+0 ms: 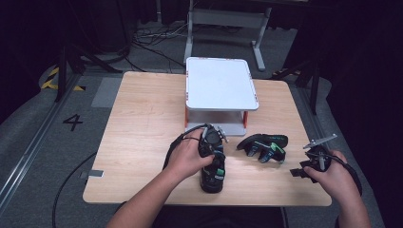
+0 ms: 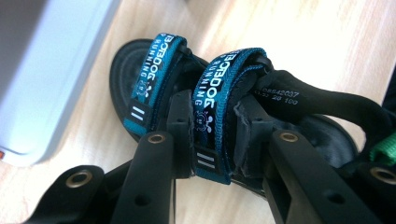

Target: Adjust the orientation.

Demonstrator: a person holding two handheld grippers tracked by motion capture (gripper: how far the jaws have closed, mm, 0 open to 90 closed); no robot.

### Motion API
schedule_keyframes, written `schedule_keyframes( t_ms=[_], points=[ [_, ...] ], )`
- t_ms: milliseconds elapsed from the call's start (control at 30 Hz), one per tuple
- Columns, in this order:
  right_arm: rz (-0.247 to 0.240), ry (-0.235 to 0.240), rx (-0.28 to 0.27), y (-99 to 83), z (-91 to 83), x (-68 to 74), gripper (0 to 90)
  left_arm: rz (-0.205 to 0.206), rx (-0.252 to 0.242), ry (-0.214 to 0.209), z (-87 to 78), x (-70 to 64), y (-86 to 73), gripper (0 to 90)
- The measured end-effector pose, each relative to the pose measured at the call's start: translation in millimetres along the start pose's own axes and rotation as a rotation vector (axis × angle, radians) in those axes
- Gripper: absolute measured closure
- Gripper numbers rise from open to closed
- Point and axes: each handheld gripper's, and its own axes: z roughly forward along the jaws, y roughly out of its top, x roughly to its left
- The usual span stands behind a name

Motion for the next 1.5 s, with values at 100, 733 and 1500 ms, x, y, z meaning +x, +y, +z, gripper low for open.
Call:
schedule_keyframes(
  t_ms=[100, 733, 1500],
  points=[
    [0.007, -0.004, 0.003, -2.0, 0.6, 0.6, 40.3, -0.017, -0.002, 0.050, 2.2, 7.3, 3.0, 71.5],
    [-0.058, 0.002, -0.008, 14.8, 7.0, 10.1, 40.0, -0.261, -0.049, 0.044, -49.9, 16.9, -40.0, 34.2],
    [0.068, -0.097, -0.043, 30.3, 18.9, 0.7, 35.4, -0.469, 0.058, 0.125, -55.5, 48.1, -110.6, 32.0]
  ],
)
